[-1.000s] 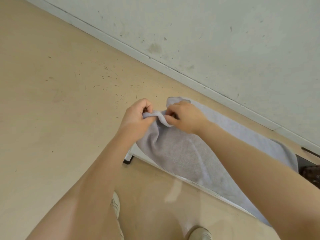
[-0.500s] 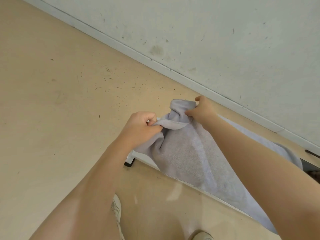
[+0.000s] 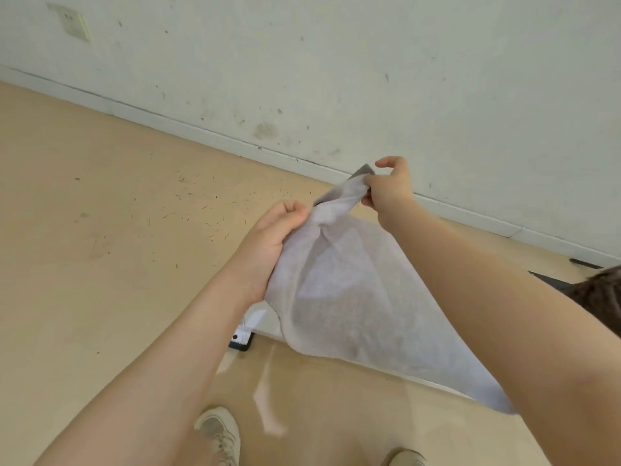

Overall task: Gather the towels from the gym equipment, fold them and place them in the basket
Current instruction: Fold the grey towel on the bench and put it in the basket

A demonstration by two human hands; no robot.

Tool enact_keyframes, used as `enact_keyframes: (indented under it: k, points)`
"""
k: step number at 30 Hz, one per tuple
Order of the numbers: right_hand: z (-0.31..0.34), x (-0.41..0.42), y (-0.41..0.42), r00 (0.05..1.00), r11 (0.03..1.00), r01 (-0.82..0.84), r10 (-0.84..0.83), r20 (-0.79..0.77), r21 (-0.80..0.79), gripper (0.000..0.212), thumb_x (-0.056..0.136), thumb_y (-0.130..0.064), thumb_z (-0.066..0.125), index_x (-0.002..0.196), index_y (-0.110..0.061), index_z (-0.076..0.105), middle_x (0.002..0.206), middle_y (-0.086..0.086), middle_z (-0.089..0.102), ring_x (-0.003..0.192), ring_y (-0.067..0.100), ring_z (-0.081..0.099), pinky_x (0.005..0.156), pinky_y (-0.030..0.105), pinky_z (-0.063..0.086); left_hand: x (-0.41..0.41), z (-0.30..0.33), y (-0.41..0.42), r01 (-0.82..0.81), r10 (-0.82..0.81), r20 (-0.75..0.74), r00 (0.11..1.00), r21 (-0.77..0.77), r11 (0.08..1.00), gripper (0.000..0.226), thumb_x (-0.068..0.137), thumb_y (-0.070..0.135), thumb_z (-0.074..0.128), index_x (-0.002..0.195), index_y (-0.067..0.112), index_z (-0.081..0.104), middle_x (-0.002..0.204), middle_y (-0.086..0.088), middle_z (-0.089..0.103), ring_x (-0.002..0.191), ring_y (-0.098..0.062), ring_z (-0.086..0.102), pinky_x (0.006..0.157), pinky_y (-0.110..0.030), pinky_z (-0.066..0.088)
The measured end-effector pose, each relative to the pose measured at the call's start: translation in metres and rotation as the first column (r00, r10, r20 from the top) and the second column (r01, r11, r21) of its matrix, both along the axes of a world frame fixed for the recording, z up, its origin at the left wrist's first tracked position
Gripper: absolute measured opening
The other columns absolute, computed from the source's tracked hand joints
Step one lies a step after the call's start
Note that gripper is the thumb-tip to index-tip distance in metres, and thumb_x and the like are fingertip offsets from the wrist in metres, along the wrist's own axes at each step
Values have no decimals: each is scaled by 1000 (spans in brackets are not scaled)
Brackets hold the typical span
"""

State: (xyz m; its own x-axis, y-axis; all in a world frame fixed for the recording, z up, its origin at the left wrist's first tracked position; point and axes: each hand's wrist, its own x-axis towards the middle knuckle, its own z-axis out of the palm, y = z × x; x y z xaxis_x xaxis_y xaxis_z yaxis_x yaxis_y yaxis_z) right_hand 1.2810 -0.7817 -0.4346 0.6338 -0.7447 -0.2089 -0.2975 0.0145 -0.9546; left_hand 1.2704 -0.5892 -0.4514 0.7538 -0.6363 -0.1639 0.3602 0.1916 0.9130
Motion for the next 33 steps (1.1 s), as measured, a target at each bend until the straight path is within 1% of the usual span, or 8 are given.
enact_keyframes:
  k: [3,7,13,18,21,23,28,33]
  points:
    - [18,-27,-27,999,999,-21,23,43,-48,38,83,15,29,81,-14,54,71,5,52,57,16,48,40,14,41,-19,17,-24,178,-176,59,983,-22,984,23,91,3,46,78,21,53,73,5,60,61,-10,57,56,-19,48]
    - [25,-79,-76,1000,992,-10,8,-20,-126,47,81,14,28,96,-9,66,77,8,58,60,19,49,52,22,41,-59,18,-63,340,-348,119,930,79,937,32,90,-1,50,70,21,61,76,7,61,71,-9,57,67,-19,49]
    - [11,-161,-154,974,925,41,-122,-193,-379,24,88,-3,43,98,-11,63,67,-4,53,60,12,50,53,21,39,-124,11,-135,492,-507,117,854,136,860,28,90,-2,50,78,21,63,76,15,63,73,0,57,70,-11,46]
    - [-3,-203,-199,964,924,133,-205,-170,-358,17,92,-7,42,90,-14,58,69,-3,53,71,17,52,58,24,39,-169,-1,-185,535,-564,144,813,195,822,29,91,-2,48,84,24,60,84,13,61,72,4,54,64,-5,42]
    - [-20,-215,-210,930,922,148,-253,-266,-357,23,94,-9,41,105,-11,60,92,9,62,92,28,57,63,25,41,-186,-17,-199,603,-663,177,727,296,741,26,93,5,49,110,24,56,105,16,57,95,-1,54,79,-8,42]
    - [-30,-218,-207,895,930,51,-205,-396,-364,33,97,-12,40,127,-5,48,119,18,56,104,29,53,79,31,43,-184,-28,-201,640,-729,178,661,374,671,38,96,14,46,132,23,43,124,17,48,98,-9,57,81,-15,44]
    - [-48,-216,-192,802,899,-247,-19,-597,-360,42,100,-13,34,139,1,29,136,20,41,114,34,49,89,35,40,-139,-52,-201,319,-556,340,759,549,772,29,97,4,37,124,1,50,119,-12,58,83,-16,56,71,-8,41]
    - [-61,-214,-193,794,834,-149,-219,-567,-531,39,94,2,35,132,-1,37,127,22,50,111,35,52,83,35,43,-73,-60,-206,-47,-525,574,628,701,711,35,98,7,32,128,6,50,135,-5,52,127,-21,46,100,-18,29]
